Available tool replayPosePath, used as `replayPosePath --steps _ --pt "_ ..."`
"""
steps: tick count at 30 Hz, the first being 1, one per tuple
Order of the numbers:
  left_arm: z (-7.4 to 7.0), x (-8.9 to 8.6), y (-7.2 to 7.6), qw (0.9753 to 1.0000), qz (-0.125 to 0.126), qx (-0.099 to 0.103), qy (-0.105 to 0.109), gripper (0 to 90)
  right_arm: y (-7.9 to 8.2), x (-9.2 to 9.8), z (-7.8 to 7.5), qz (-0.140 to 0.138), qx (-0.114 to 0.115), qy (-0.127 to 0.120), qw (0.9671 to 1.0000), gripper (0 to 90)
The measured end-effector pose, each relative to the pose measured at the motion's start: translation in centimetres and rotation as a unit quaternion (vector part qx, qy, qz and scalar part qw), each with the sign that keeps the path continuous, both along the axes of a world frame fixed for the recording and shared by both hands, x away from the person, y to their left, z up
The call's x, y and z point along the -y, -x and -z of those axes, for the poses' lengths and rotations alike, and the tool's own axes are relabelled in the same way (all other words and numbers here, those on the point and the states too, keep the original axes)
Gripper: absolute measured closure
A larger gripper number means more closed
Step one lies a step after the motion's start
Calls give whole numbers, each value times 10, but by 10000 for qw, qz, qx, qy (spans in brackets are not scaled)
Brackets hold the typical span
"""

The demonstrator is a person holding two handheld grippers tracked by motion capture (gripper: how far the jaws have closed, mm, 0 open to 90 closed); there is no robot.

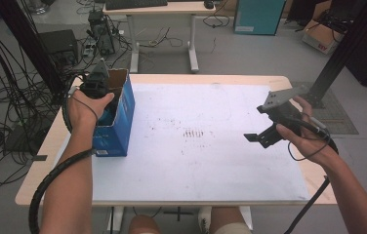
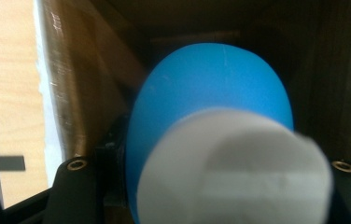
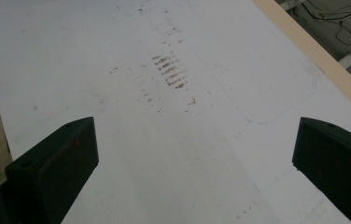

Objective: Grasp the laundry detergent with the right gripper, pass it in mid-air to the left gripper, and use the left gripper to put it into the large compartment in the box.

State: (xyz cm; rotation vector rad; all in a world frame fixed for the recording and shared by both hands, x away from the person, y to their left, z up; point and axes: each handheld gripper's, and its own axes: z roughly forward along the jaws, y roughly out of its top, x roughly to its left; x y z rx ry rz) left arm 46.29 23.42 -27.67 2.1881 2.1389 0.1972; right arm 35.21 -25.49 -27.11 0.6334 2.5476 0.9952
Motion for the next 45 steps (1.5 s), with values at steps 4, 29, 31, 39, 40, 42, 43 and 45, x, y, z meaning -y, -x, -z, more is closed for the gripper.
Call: replayPosePath --steps 4,29,31,39,40,42,43,45 --pt "0 0 1 10000 -5 21 33 367 0 -1 -1 2 24 33 10000 2" --pt "1 -2 0 10000 9 4 19 364 1 -6 1 -25 30 105 9999 2" --pt "1 -2 0 10000 2 1 23 364 1 -6 1 -11 32 70 10000 2" --pt "1 -1 0 10000 3 14 12 363 0 -5 2 -16 19 92 10000 2" --pt "1 -1 0 10000 3 16 12 363 0 -5 3 4 11 78 10000 2" --pt "1 -1 0 10000 4 18 3 363 0 -5 2 -19 18 99 9999 2" --pt "1 -1 0 10000 3 17 -1 363 0 -4 2 -21 18 97 9999 2" --pt "1 -1 0 10000 -8 12 9 363 0 -4 2 -23 20 91 10000 2"
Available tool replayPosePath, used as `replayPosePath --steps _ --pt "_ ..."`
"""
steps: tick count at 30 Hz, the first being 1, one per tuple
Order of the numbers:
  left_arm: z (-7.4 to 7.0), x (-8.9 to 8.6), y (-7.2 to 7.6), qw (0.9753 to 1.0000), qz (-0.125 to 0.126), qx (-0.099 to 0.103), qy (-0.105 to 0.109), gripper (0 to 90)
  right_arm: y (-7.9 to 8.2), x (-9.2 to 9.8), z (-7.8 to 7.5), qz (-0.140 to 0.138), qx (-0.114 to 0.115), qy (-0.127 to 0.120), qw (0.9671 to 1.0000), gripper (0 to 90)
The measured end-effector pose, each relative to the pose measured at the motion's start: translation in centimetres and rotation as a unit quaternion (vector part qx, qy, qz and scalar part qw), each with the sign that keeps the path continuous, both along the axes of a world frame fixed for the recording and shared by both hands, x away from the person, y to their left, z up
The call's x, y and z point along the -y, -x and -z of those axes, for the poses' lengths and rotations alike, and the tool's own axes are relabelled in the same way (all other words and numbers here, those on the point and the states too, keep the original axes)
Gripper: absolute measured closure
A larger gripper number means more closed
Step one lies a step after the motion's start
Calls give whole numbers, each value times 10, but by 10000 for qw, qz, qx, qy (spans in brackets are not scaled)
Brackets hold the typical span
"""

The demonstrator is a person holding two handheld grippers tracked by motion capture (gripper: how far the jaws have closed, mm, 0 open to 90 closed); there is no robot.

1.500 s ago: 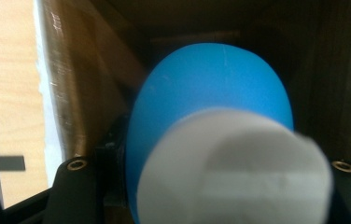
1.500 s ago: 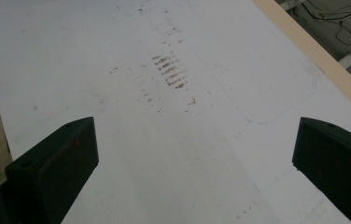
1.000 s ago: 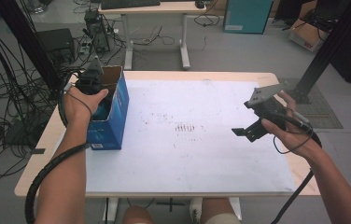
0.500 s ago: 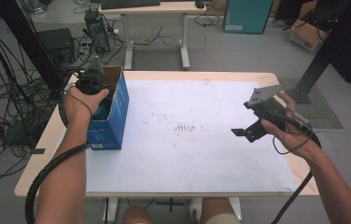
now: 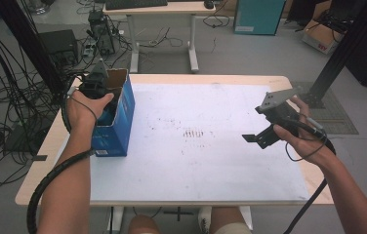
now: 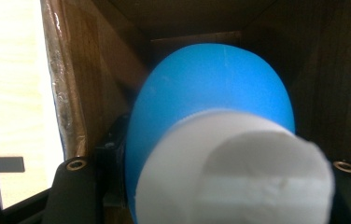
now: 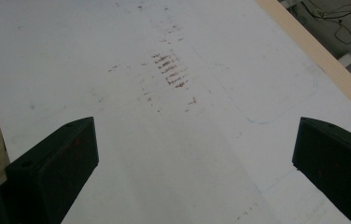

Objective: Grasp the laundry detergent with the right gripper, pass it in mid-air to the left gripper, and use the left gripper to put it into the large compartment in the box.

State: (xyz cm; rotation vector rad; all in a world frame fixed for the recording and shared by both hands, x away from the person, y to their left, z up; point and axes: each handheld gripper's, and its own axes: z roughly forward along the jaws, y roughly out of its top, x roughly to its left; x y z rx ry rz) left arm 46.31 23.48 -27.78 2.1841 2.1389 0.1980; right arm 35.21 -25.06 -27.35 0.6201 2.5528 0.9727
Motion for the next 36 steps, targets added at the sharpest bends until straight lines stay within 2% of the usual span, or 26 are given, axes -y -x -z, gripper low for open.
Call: replayPosePath --steps 36 --pt "1 1 1 10000 -10 11 -21 362 1 3 -2 34 9 3 10000 2"
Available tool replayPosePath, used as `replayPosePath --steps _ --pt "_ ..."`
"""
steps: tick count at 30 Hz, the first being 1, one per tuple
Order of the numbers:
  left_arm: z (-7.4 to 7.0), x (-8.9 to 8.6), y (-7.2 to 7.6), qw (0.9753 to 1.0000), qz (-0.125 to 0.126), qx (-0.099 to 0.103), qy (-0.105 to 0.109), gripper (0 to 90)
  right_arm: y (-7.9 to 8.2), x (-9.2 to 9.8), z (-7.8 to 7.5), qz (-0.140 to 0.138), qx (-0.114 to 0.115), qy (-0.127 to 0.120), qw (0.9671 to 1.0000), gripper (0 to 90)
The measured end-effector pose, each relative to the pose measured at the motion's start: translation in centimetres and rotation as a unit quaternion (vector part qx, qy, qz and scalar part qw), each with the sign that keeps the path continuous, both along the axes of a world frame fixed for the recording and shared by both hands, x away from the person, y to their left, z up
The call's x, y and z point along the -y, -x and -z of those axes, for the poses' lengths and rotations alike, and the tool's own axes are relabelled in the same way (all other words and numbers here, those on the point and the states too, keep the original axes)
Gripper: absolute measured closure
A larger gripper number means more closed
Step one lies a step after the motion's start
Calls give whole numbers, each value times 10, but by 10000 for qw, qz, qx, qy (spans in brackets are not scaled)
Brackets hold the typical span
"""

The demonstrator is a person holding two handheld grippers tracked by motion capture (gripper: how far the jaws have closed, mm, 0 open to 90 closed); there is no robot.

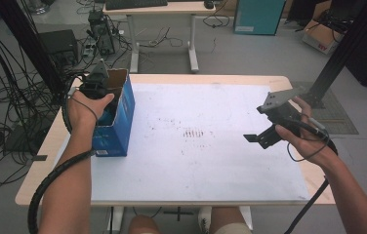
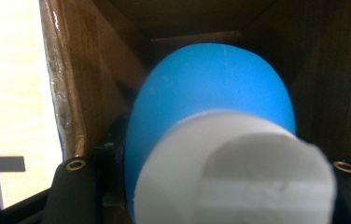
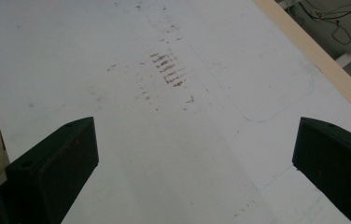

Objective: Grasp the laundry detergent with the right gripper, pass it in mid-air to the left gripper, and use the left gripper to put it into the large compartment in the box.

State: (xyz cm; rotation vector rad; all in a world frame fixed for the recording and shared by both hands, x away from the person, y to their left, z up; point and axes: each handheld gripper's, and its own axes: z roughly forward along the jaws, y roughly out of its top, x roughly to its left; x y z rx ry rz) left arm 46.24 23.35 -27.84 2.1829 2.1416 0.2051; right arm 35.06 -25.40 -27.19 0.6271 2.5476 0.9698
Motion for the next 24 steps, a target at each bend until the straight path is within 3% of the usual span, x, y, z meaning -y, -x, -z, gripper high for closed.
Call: replayPosePath --steps 24 --pt "1 1 0 10000 8 -22 -34 361 0 1 1 -16 33 18 10000 2"
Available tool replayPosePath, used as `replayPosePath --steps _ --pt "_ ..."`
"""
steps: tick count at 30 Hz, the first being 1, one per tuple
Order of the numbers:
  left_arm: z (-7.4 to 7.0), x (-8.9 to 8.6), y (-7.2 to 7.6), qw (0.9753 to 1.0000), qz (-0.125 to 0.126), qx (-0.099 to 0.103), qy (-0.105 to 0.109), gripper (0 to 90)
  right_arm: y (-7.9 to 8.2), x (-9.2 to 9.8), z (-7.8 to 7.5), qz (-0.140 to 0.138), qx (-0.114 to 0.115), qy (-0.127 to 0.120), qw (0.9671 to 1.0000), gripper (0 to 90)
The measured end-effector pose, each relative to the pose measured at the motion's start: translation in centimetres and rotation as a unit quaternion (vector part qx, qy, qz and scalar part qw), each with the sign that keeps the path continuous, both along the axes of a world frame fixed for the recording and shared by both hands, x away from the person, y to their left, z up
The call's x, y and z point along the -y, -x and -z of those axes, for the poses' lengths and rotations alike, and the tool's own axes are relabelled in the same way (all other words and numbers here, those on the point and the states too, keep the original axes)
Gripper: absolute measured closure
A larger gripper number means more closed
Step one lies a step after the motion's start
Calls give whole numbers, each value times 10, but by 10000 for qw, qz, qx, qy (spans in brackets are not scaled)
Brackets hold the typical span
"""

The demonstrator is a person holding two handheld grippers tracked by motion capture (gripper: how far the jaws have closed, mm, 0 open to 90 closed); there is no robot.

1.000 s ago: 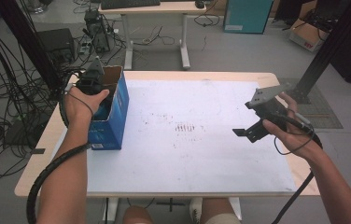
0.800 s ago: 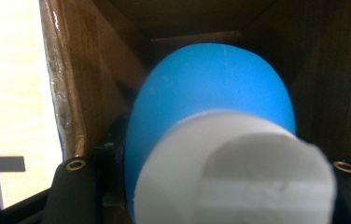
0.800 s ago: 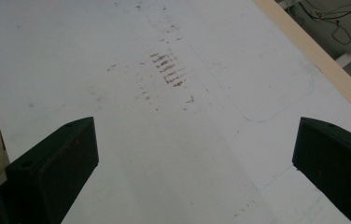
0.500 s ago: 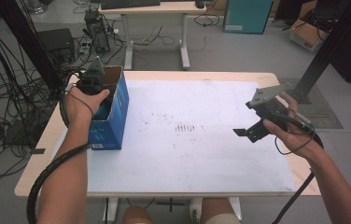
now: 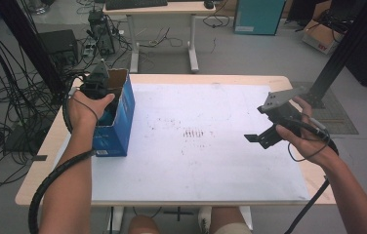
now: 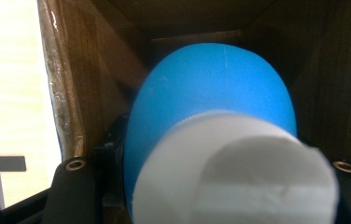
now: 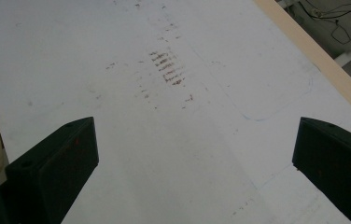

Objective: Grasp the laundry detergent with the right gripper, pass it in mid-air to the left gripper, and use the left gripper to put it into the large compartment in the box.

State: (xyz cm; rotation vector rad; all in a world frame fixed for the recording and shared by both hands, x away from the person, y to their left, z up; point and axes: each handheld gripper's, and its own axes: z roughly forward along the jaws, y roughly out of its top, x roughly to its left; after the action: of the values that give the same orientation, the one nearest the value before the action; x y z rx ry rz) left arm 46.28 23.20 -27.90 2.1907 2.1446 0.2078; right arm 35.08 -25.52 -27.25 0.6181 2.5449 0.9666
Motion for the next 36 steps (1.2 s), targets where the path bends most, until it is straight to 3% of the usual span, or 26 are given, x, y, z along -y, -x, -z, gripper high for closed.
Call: replayPosePath --steps 36 --pt "1 0 -1 10000 18 -12 -26 360 2 2 1 23 -3 -14 10000 2"
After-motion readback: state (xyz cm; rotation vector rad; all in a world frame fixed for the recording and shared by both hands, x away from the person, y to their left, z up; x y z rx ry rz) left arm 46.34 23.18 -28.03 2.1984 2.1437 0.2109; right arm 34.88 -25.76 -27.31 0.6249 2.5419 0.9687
